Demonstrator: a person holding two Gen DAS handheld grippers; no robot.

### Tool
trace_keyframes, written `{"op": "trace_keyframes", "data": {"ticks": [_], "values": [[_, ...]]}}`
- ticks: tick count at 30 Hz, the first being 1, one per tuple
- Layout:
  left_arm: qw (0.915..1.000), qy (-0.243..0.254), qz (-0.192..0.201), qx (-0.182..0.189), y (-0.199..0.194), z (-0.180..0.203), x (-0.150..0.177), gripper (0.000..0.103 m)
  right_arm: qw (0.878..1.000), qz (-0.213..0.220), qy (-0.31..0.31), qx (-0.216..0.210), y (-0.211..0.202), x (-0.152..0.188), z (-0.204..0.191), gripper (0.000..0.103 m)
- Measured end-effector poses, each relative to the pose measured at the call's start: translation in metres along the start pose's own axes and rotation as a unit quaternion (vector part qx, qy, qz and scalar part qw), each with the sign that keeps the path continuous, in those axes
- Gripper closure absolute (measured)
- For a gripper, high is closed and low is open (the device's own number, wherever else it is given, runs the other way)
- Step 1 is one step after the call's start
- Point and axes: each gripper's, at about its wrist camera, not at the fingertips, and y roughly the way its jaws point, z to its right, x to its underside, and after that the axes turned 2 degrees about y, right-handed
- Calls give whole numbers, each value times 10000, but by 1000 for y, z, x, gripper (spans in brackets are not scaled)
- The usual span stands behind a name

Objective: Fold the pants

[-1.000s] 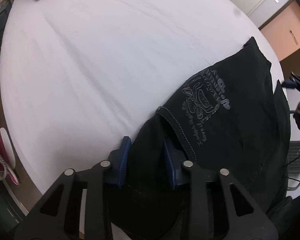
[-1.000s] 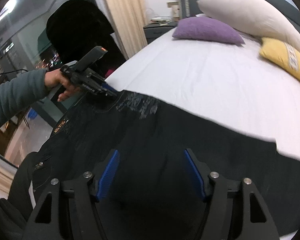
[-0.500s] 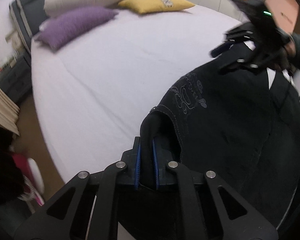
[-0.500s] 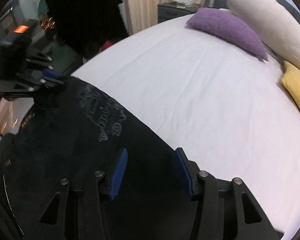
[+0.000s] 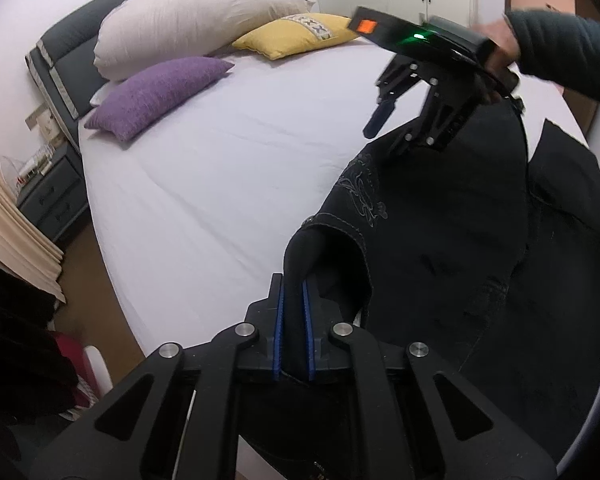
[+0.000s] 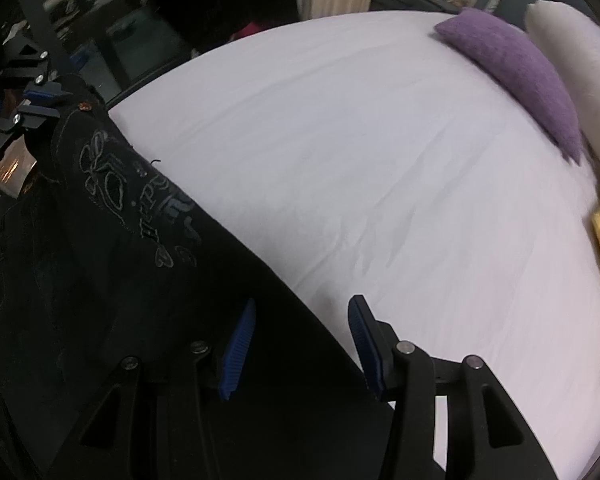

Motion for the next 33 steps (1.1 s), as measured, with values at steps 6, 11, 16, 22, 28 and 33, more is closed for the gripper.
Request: {"op": "trace_keyframes", "data": {"ticks": [6,11,16,22,28,33], "values": [[9999,-6,100,-30,-4,8,-2,96,9989,-351,-235,-193,12,-13,10,51],[9996,185,147,-175,-6,21,-1,97,9964,-585,6,-607,22,-13,23,51],[9996,150,136,-178,-5,24,2,97,9904,-798,221,-1107,30,-10,33,77],[9997,39,138,-200,-5,21,7,97,9944,-532,55,-915,-3,7,21,95],[9996,-84,238,-160,-14,22,5,97,9991,-37,-69,-417,-50,20,2,98],[9995,-124,282,-89,-28,33,5,97,9992,337,182,-107,-87,57,-27,99]]}}
